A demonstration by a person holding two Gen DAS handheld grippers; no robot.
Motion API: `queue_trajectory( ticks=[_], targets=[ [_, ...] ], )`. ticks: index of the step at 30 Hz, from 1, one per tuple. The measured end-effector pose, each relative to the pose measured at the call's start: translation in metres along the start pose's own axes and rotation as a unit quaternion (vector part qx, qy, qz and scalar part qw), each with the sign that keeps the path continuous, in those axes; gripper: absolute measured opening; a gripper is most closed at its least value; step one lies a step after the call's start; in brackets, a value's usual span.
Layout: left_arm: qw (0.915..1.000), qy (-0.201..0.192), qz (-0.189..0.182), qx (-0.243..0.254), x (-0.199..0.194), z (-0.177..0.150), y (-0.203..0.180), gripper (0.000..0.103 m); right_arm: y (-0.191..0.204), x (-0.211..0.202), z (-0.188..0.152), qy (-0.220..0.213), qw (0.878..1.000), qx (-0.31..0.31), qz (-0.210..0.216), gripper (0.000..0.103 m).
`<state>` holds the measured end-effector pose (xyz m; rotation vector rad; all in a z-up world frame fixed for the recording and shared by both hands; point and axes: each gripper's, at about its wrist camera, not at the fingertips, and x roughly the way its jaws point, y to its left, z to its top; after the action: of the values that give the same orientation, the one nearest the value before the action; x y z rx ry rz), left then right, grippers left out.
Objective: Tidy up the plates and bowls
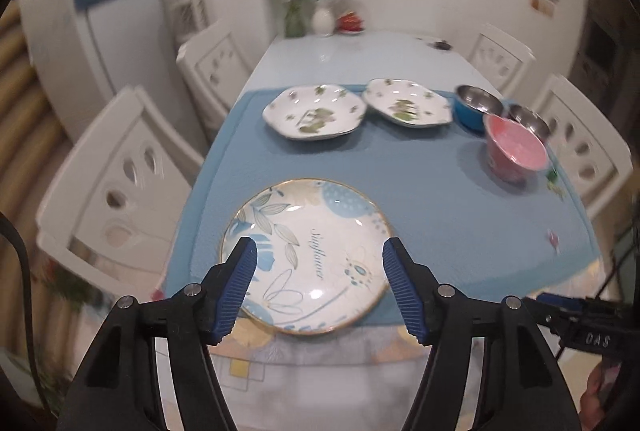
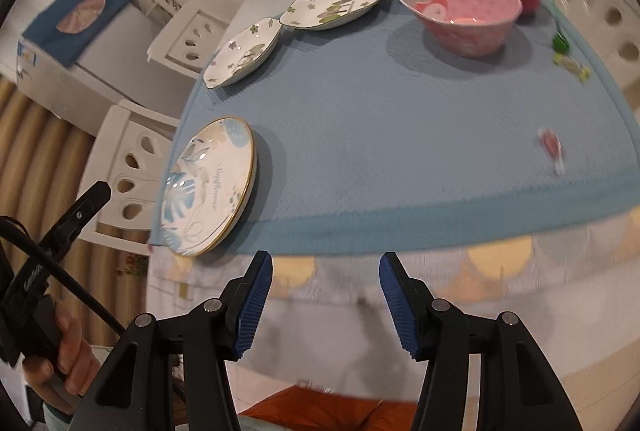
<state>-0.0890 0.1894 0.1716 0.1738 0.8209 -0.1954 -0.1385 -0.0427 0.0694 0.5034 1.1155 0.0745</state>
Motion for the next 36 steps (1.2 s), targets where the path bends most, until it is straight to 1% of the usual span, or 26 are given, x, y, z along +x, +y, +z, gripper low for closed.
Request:
queue_trajectory(
  ticks=[2,4,7,9,13,16,18,21,23,25,28,31,34,36],
  targets=[
    [0.9997,-0.009,0.008,0.022,-0.009,0.0,-0.007,0.069,0.0,-0.005,-0.005,0.0,1.0,0.008,0.008,0.054],
    [0.9991,-0.02,0.017,0.033,-0.016,0.003,-0.009,0.069,0.003,-0.008,-0.008,-0.004,1.0,0.009,0.011,0.054],
    [0.9993,-0.025,0.012,0.025,-0.02,0.01,-0.006,0.07,0.01,-0.013,-0.002,-0.015,1.0,0.003,0.011,0.054],
    [0.9997,-0.022,0.005,0.014,-0.016,0.017,0.002,0.073,0.012,-0.011,0.005,-0.018,1.0,0.005,0.016,0.055],
    [0.9998,-0.018,0.012,-0.001,-0.003,0.027,0.024,0.073,0.019,0.007,0.026,-0.014,0.999,0.017,0.035,0.056],
    [0.9999,-0.001,0.007,-0.015,0.018,0.041,0.051,0.073,0.031,0.029,0.049,-0.004,0.999,0.022,0.038,0.056],
    [0.9994,0.002,0.006,-0.033,0.034,0.055,0.075,0.073,0.043,0.044,0.065,0.001,0.999,0.021,0.043,0.056],
    [0.9992,0.005,0.005,-0.039,0.059,0.077,0.1,0.073,0.062,0.067,0.092,0.005,0.999,0.013,0.041,0.056],
    [0.9993,0.007,-0.002,-0.036,0.083,0.097,0.115,0.073,0.077,0.084,0.112,0.007,0.999,0.008,0.04,0.056],
    [0.9995,0.01,-0.013,-0.029,0.103,0.112,0.122,0.073,0.09,0.098,0.128,0.006,0.999,-0.006,0.034,0.056],
    [0.9991,0.026,-0.03,-0.015,0.144,0.134,0.13,0.073,0.11,0.124,0.159,0.006,1.0,-0.025,0.01,0.056],
    [0.997,0.049,-0.059,-0.011,0.188,0.155,0.137,0.073,0.113,0.144,0.185,0.007,1.0,-0.016,0.004,0.056],
    [0.9951,0.062,-0.075,-0.016,0.222,0.169,0.14,0.073,0.114,0.165,0.21,0.003,1.0,-0.002,-0.022,0.056],
    [0.9927,0.077,-0.088,-0.03,0.248,0.179,0.143,0.073,0.113,0.179,0.224,0.003,0.999,0.007,-0.04,0.056]
  ],
)
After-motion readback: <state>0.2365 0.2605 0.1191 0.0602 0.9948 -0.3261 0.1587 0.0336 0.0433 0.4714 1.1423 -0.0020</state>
